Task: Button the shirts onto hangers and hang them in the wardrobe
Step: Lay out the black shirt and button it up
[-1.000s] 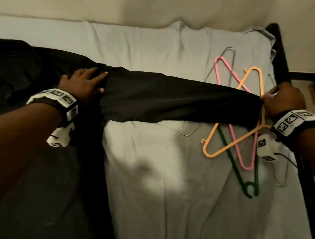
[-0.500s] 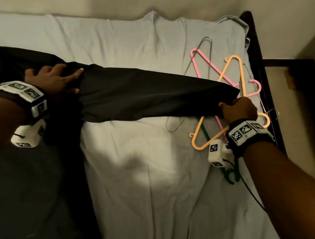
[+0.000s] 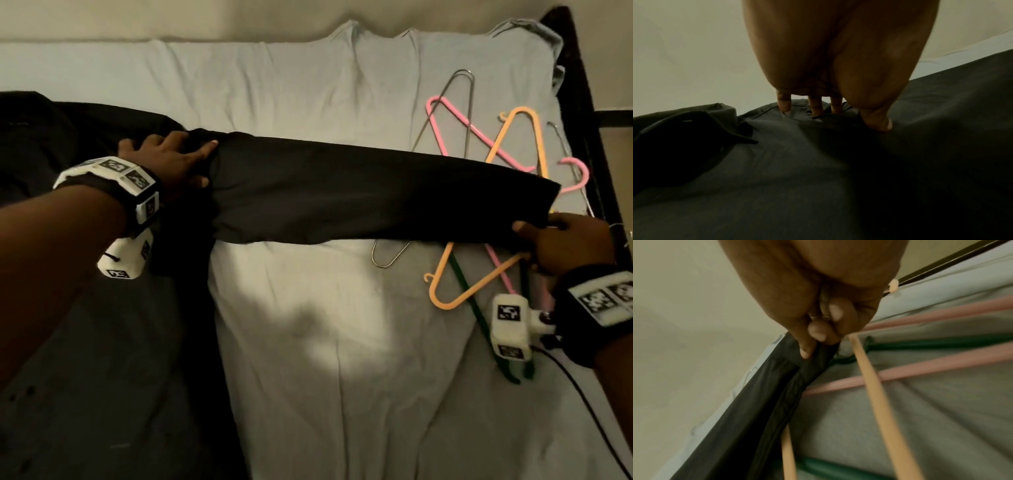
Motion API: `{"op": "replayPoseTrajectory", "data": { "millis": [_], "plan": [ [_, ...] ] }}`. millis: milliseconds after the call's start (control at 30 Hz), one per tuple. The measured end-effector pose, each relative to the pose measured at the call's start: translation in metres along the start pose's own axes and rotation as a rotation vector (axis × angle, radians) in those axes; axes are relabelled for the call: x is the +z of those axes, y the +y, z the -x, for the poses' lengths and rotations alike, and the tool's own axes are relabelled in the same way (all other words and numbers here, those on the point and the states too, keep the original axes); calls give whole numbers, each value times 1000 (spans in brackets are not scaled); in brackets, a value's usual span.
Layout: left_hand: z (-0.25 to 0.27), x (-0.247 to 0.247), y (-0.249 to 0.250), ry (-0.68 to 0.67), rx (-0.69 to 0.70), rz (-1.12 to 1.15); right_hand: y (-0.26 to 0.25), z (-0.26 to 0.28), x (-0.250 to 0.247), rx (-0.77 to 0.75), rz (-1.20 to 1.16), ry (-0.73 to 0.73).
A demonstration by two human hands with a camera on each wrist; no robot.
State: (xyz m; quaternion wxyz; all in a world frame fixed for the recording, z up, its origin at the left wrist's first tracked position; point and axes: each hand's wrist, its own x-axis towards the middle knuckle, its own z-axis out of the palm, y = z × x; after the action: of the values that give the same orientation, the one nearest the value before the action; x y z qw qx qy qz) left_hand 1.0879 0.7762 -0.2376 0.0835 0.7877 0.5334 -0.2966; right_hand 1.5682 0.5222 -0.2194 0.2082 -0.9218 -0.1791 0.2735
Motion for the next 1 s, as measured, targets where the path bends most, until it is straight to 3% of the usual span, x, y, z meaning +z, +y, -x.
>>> {"op": "replayPoseTrajectory", "data": {
  "millis": [100,233,433,500,600,733,867,1000],
  "plan": [
    [2,-1,-2,0,19,-6,24,17,-13,164,-291,-240],
    [5,12,-2,-6,49,-61,39,30,-10,331,-458,-256],
    [4,16,8,-23,50,-34,43,13,-12,172,-317,-121],
    [6,18,18,65,144,15,42,7,-17,189,-301,-145],
    [15,28,45,175,341,67,38,4,-16,106,-225,-70],
    [20,43,85,134,338,157,34,-6,-21,-105,-10,-18],
    [42,41,133,55,273,303,33,-23,-44,-94,165,143],
    [92,50,197,-29,440,285,21,-31,-50,-196,235,230]
  ]
}}
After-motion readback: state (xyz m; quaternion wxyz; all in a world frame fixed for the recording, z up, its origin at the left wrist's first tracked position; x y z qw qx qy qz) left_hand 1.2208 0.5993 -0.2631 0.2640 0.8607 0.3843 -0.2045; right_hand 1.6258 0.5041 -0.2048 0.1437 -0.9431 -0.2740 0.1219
